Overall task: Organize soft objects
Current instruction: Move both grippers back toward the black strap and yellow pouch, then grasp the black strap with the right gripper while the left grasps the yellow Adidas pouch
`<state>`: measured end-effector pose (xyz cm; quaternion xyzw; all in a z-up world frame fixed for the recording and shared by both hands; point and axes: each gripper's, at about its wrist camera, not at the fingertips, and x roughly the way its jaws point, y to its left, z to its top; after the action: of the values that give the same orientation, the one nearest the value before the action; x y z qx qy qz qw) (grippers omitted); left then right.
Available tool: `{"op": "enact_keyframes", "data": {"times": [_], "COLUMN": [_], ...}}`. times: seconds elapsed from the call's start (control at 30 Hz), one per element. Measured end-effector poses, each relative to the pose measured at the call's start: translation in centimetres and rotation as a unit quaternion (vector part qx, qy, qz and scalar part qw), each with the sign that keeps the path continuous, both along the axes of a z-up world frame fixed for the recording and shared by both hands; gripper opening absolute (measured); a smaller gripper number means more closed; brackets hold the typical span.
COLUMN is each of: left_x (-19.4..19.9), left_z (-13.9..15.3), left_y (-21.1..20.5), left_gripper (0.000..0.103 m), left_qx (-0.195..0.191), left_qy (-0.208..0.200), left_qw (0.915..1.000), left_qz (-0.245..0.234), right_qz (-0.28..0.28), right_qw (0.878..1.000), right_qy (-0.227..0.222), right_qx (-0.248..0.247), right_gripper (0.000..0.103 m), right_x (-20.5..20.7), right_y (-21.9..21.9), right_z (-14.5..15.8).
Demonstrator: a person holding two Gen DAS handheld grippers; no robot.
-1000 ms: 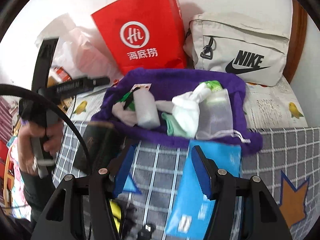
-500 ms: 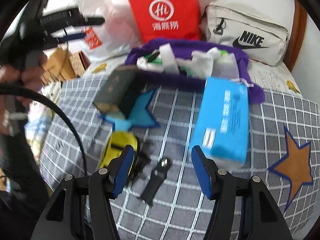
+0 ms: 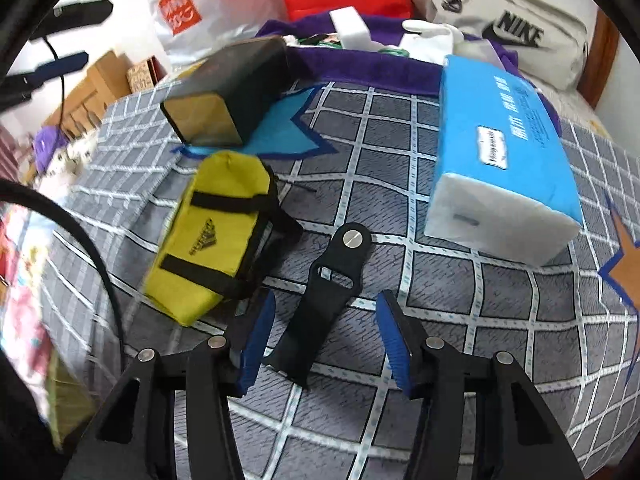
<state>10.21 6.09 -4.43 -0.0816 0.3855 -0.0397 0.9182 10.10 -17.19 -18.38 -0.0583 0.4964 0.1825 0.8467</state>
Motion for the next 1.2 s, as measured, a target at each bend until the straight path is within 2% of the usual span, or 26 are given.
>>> {"op": "enact_keyframes", "data": {"times": [0.1,0.17,0.27,0.37,0.47,0.53,0.57,0.6,0.67,0.93,1.1,1.2], "left_x": [-0.9,-1.2,-1.7,-1.8,-1.6,-1.5,-1.5,-1.5,-1.6,-1.7,-1.7,-1.5], "left_z": [-0.4,-0.7,-1.6,-2.7,-3.6,-3.8,-3.9,-3.9,-4.1,-6.6,-8.5,-9.8], "left_y": [-0.4,-0.5,-0.6,-1.0,-1.3,-1.5,-1.7,-1.7,-1.9,-3.5,-5.5,-7.1], "left_gripper": [0.072,0.072,0.072,0.072,0.072,0.072,0.072,0.072,0.072,0.072,0.074,0.075], "left_qx": [0.001,-0.003,-0.009,-0.013,-0.019,-0.019,-0.016,-0.015,-0.014,-0.012,-0.032,-0.016], "left_qy": [0.001,0.004,0.011,0.025,0.041,0.044,0.046,0.046,0.048,0.073,0.094,0.107], "left_qw": [1.0000,1.0000,0.9999,0.9995,0.9988,0.9986,0.9986,0.9986,0.9984,0.9954,0.9897,0.9872], "left_qz": [-0.004,-0.003,-0.005,-0.010,-0.018,-0.022,-0.022,-0.022,-0.024,-0.062,-0.103,-0.118], "right_qz": [0.025,0.023,-0.002,-0.010,0.008,0.031,0.038,0.047,0.052,0.030,-0.002,-0.022], "right_qw": [0.999,0.999,1.000,0.999,1.000,0.999,0.998,0.997,0.996,0.997,0.997,0.997], "right_qy": [-0.031,-0.020,0.000,0.002,-0.014,-0.035,-0.046,-0.062,-0.071,-0.051,-0.056,-0.053], "right_qx": [-0.037,-0.028,0.009,0.034,0.023,0.003,-0.006,-0.014,-0.007,0.046,0.045,0.045], "right_gripper": [0.038,0.033,0.033,0.035,0.049,0.050,0.045,0.034,0.024,0.023,0.023,0.023], "right_x": [-0.9,-1.0,-0.9,-0.7,-1.0,-1.4,-1.5,-1.6,-1.5,-1.8,-2.2,-2.3], "right_y": [0.5,-0.8,-3.5,-4.1,-3.2,-2.0,-1.6,-1.3,-1.5,-3.5,-5.4,-7.1], "right_z": [-0.2,0.0,0.1,-0.1,-0.2,-0.3,-0.4,-0.6,-0.7,1.0,2.7,3.1]}}
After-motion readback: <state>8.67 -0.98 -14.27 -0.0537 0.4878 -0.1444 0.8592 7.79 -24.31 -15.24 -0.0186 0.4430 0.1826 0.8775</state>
